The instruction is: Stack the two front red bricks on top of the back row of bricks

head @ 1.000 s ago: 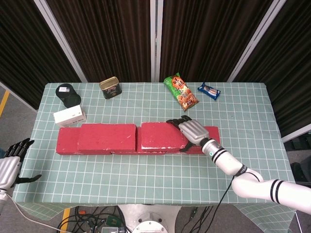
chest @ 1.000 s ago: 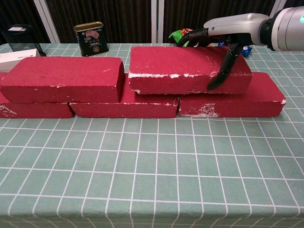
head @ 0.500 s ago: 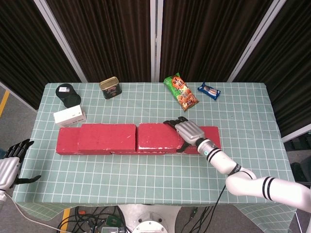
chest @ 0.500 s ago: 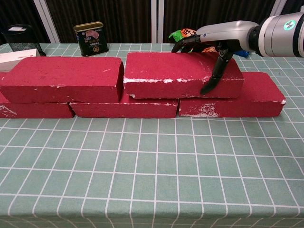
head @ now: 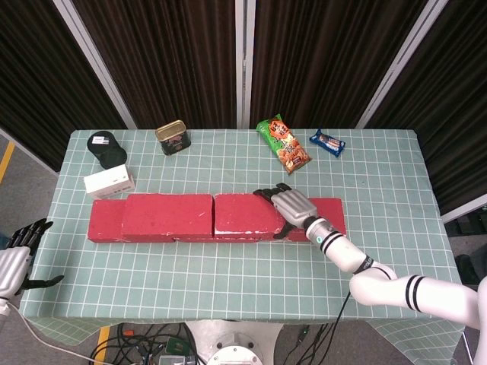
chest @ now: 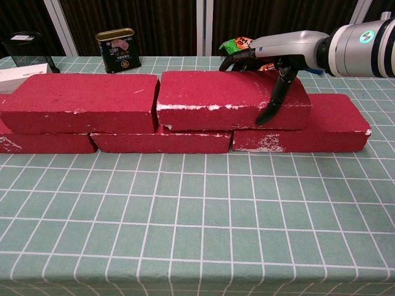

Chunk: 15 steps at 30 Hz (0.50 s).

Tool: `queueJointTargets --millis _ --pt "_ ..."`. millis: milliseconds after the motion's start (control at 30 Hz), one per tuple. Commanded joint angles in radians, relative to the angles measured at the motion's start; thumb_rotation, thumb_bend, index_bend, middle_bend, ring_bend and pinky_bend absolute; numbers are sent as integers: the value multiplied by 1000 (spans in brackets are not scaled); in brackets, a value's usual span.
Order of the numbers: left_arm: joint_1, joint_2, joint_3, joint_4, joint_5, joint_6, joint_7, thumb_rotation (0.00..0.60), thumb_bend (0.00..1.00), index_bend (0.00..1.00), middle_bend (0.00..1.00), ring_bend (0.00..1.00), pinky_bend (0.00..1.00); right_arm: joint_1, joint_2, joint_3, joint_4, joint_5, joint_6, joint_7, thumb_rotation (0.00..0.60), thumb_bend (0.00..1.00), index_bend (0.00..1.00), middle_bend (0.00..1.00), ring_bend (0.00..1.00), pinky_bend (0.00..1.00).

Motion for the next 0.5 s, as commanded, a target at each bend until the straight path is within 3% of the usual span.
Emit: queueJointTargets --millis 33,500 --pt "1 0 0 3 -1 -1 -3 600 0 64 0 0 0 4 -3 -2 1 4 4 -3 600 42 141 250 165 58" --pt "4 -3 4 18 0 -12 -19 600 0 64 0 0 0 33 -16 -17 6 42 4 -20 600 42 138 248 165 56"
